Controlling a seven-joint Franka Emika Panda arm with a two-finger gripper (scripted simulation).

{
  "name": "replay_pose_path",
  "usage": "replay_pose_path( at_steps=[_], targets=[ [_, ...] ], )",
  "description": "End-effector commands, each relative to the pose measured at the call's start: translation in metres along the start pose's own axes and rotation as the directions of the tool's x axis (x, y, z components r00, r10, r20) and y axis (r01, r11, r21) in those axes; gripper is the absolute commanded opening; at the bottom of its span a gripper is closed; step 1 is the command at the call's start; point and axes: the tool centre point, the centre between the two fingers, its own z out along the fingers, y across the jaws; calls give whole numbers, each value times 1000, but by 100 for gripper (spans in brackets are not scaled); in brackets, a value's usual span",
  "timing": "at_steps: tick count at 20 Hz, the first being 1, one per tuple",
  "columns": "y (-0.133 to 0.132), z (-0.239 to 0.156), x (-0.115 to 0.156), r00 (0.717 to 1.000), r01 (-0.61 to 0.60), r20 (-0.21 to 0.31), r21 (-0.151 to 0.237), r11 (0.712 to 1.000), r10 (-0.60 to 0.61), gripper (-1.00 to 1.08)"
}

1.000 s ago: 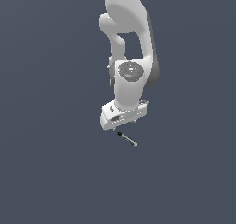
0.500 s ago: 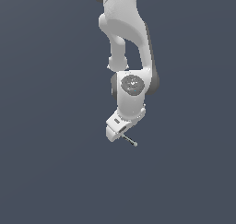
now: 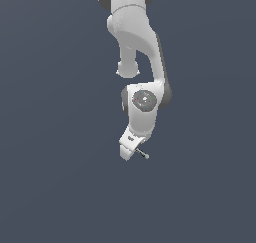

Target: Pick up the object and move it to a goal position.

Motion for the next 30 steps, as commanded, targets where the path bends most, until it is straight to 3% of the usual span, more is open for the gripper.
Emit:
replay_pose_path(
  at_steps=[1, 10, 25, 26, 30],
  targets=[
    [0, 3, 1, 1000, 27, -1, 1, 1000, -27, 100],
    [0, 9, 2, 999, 40, -2, 3, 999, -40, 100],
    [0, 56, 2, 999, 45, -2, 2, 999, -45, 100],
    [0, 56, 2, 999, 45, -2, 2, 999, -45, -100],
    [0, 56, 2, 999, 45, -2, 2, 999, -45, -100]
  ],
)
